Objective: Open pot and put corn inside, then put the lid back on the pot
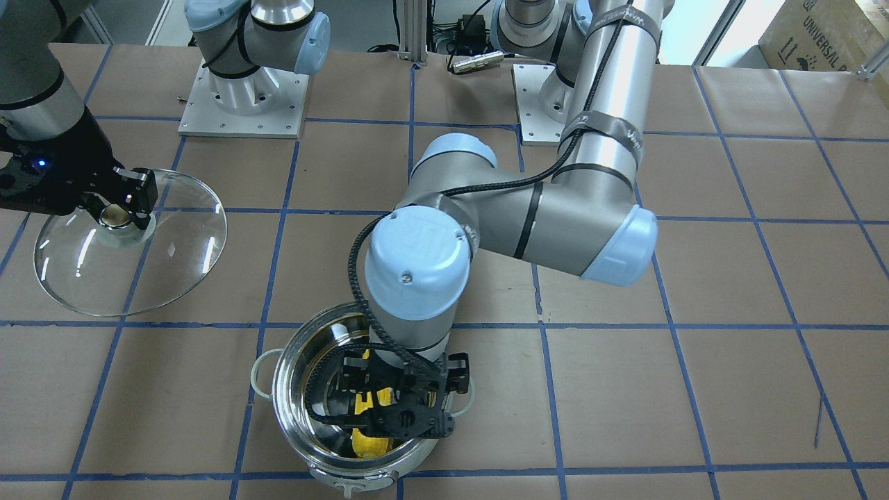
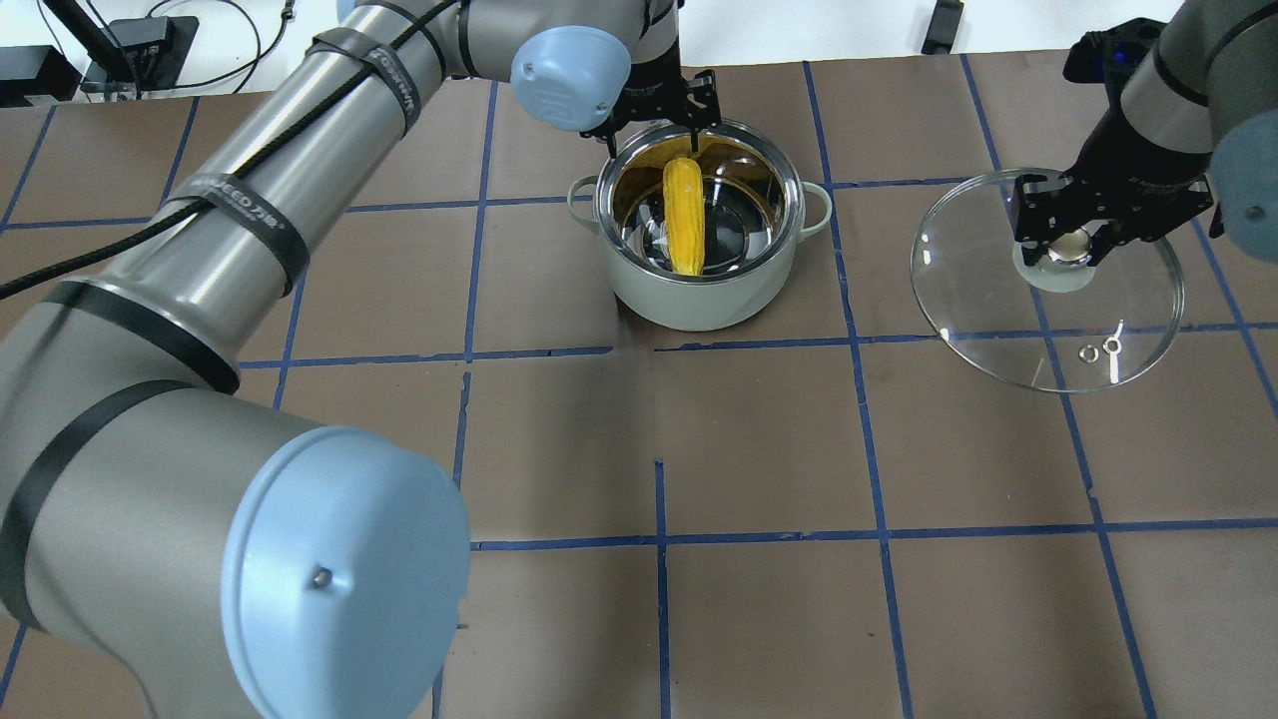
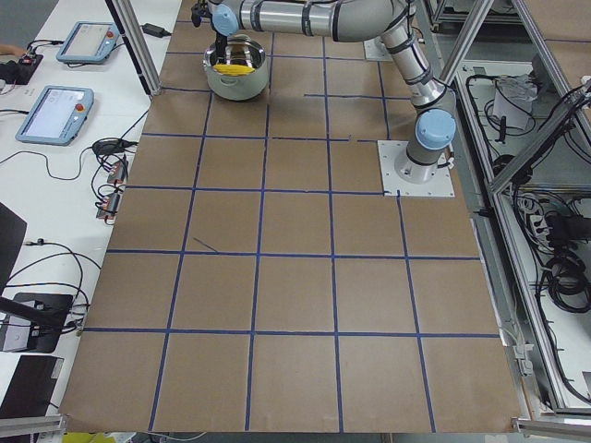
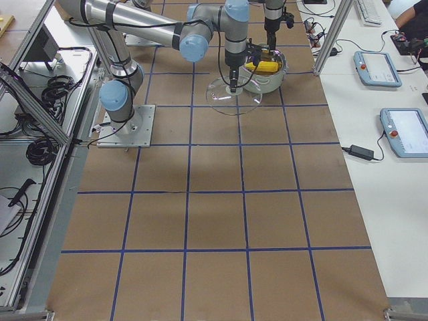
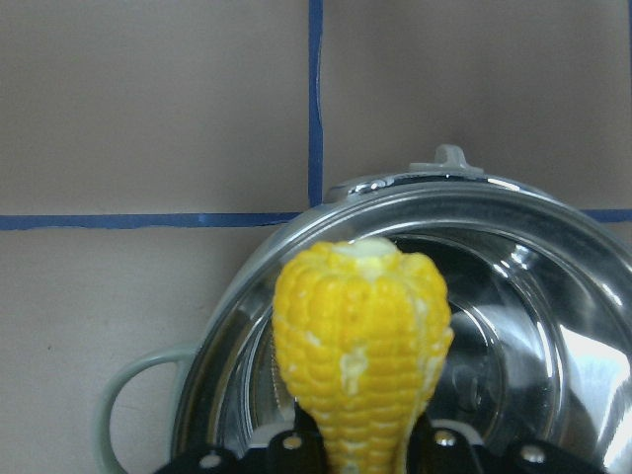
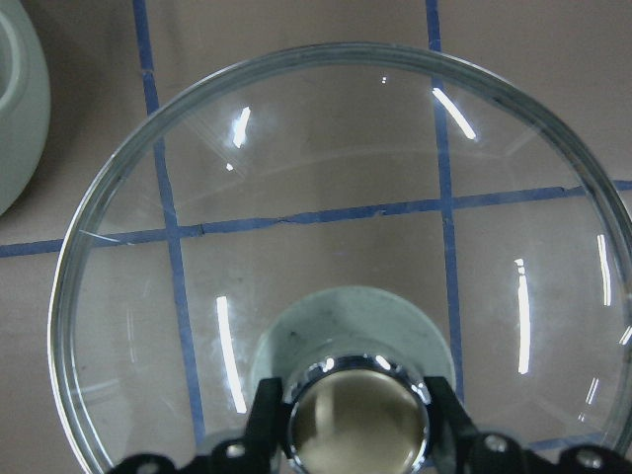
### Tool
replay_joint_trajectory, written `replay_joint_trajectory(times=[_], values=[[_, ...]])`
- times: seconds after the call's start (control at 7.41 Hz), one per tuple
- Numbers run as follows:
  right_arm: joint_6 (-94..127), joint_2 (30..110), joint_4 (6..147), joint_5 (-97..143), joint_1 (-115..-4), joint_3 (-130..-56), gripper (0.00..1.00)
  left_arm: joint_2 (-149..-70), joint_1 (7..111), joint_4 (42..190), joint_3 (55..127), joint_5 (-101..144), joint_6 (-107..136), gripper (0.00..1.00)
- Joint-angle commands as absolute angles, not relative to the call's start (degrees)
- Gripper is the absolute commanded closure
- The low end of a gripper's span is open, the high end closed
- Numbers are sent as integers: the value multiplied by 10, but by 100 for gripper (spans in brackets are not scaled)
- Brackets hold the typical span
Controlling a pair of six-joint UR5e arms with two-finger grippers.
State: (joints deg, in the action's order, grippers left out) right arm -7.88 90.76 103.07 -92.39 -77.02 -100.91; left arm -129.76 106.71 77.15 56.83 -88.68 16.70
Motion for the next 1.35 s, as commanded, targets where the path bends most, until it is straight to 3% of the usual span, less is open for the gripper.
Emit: replay_joint_trajectory(times=[0.0, 0.27, 0.67, 0.81, 1.21], values=[[-72, 910, 1025, -920, -778, -1005, 84, -1216, 1006, 878, 589, -889, 95, 0], [-55, 896, 961, -862, -809, -948, 83, -1117, 965, 891, 675, -891, 79, 0], [-31, 809, 942, -866, -901, -860, 83, -899, 845, 907, 874, -890, -58, 0], [-28, 769, 942, -864, -935, -819, 83, -860, 835, 914, 891, -889, -59, 0], [16, 667, 936, -878, -1023, -722, 82, -879, 838, 940, 853, -890, -43, 0]])
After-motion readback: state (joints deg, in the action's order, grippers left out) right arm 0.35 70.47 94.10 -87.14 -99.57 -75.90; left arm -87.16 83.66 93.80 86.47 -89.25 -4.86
